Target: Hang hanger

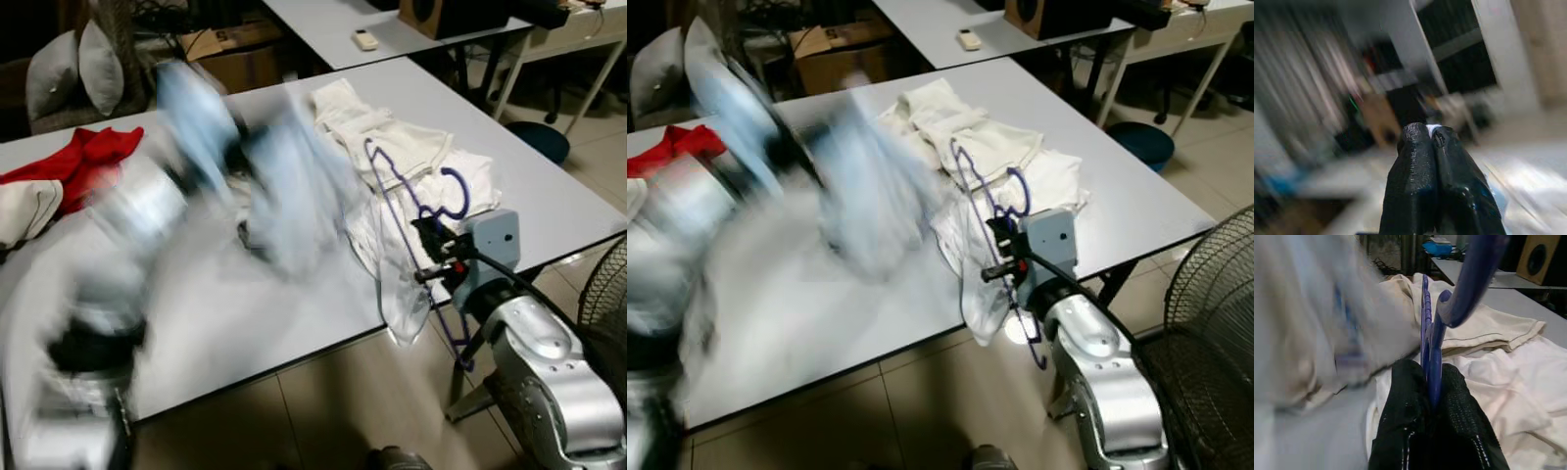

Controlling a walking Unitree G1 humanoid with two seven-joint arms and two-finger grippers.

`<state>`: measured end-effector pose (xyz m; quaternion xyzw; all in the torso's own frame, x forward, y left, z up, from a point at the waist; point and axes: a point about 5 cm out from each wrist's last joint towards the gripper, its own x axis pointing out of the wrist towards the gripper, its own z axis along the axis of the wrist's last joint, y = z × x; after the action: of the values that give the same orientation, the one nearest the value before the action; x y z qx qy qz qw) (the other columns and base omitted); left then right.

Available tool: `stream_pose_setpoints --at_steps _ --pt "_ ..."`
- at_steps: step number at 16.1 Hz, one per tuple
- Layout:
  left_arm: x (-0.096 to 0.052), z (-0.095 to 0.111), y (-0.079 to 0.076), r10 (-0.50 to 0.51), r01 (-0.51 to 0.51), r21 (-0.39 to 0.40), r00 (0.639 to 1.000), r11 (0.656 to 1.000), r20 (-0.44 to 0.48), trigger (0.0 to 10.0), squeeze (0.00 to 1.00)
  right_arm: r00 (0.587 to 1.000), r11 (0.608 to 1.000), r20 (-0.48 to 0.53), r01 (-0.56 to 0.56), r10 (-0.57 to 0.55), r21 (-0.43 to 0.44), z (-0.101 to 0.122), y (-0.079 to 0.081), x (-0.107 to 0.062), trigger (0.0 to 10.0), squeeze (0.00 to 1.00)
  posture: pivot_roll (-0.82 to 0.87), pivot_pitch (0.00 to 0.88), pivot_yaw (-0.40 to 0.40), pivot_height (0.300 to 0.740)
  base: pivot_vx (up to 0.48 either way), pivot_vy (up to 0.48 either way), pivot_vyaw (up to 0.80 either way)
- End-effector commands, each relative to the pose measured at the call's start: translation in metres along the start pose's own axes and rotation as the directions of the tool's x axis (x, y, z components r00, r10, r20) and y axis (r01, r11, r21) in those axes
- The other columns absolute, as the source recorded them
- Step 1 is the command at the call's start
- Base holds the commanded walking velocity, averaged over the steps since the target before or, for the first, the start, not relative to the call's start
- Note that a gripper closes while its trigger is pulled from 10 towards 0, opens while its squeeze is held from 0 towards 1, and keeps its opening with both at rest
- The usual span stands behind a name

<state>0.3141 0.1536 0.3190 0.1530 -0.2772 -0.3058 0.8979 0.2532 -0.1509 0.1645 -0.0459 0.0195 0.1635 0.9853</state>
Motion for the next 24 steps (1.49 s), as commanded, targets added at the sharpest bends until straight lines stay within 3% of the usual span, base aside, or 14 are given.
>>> stream_pose_setpoints --at_steps 1,3,4,7,9,11,13,14,16,17,18,20,22,24 --pt "0.000 0.029 0.017 0.042 -0.048 0.046 0.990 0.998 0.136 0.0 0.00 1.000 1.000 0.012 0.000 0.000 -0.008 0.003 0.001 0.003 10.0 0.00 -0.15 0.034 0.092 0.740 0.000 0.000 0.00" --pt "0.001 0.050 0.028 0.044 -0.059 0.058 0.973 0.997 0.225 0.0 0.00 0.999 0.999 0.038 0.033 -0.032 -0.030 0.005 -0.001 0.003 10.0 0.00 -0.14 0.036 0.096 0.740 0.000 0.000 0.00" --pt "-0.002 0.048 0.030 0.008 -0.023 0.083 0.984 0.996 0.178 0.0 0.00 0.992 0.994 0.066 0.110 -0.109 -0.014 0.008 -0.011 0.002 10.0 0.00 -0.14 0.039 0.099 0.740 0.000 0.000 0.00" --pt "-0.014 0.002 0.028 0.053 -0.049 0.059 0.996 0.997 -0.067 0.0 0.00 0.984 0.987 0.087 0.159 -0.159 -0.003 0.011 -0.016 0.000 10.0 0.00 -0.14 0.047 0.109 0.740 0.000 0.000 0.00" --pt "-0.017 -0.012 0.021 0.055 -0.055 0.008 0.990 0.998 -0.127 0.0 0.00 0.982 0.986 0.089 0.167 -0.166 0.002 0.010 -0.016 -0.001 10.0 0.00 -0.14 0.049 0.113 0.740 0.000 0.000 0.00" --pt "-0.018 -0.028 -0.015 -0.216 0.194 -0.109 0.942 0.975 -0.256 0.0 0.00 0.980 0.984 0.095 0.176 -0.176 0.011 0.010 -0.015 -0.001 10.0 0.00 -0.14 0.051 0.118 0.740 0.000 0.000 0.00" --pt "-0.006 -0.017 -0.026 -0.277 0.244 -0.201 0.948 0.949 -0.157 0.0 0.00 0.976 0.982 0.102 0.190 -0.191 0.015 0.010 -0.016 -0.001 10.0 0.00 -0.14 0.050 0.115 0.740 0.000 0.000 0.00" --pt "0.014 0.007 -0.018 -0.187 0.183 -0.288 0.982 0.940 0.012 0.0 0.00 0.972 0.978 0.110 0.207 -0.208 0.020 0.012 -0.017 0.000 10.0 0.00 -0.13 0.049 0.115 0.740 0.000 0.000 0.00" --pt "0.033 0.058 0.029 0.136 -0.008 -0.412 0.950 0.911 0.281 0.0 0.00 0.959 0.969 0.141 0.244 -0.246 0.026 0.016 -0.022 0.000 10.0 0.00 -0.13 0.047 0.124 0.740 0.000 0.000 0.00" --pt "0.029 0.073 0.048 0.246 -0.031 -0.512 0.902 0.858 0.356 0.0 0.00 0.950 0.963 0.157 0.269 -0.271 0.038 0.019 -0.025 -0.001 10.0 0.00 -0.13 0.046 0.130 0.740 0.000 0.000 0.00" --pt "0.024 0.074 0.054 0.255 -0.039 -0.526 0.904 0.849 0.344 0.0 0.00 0.939 0.954 0.168 0.294 -0.299 0.054 0.020 -0.029 -0.002 10.0 0.00 -0.12 0.046 0.132 0.740 0.000 0.000 0.00" --pt "0.005 0.011 0.047 0.254 -0.245 -0.456 0.966 0.856 -0.041 0.0 0.00 0.933 0.946 0.156 0.315 -0.323 0.074 0.017 -0.031 -0.003 10.0 0.00 -0.12 0.047 0.133 0.740 0.000 0.000 0.00" --pt "-0.024 -0.047 0.030 0.281 -0.407 -0.401 0.899 0.821 -0.336 0.0 0.00 0.937 0.949 0.150 0.307 -0.314 0.072 0.015 -0.029 -0.002 10.0 0.00 -0.11 0.049 0.137 0.740 0.000 0.000 0.00" --pt "-0.054 -0.083 0.014 0.308 -0.519 -0.380 0.814 0.765 -0.492 0.0 0.00 0.941 0.951 0.140 0.300 -0.308 0.077 0.013 -0.027 -0.001 10.0 0.00 -0.11 0.046 0.132 0.740 0.000 0.000 0.00"
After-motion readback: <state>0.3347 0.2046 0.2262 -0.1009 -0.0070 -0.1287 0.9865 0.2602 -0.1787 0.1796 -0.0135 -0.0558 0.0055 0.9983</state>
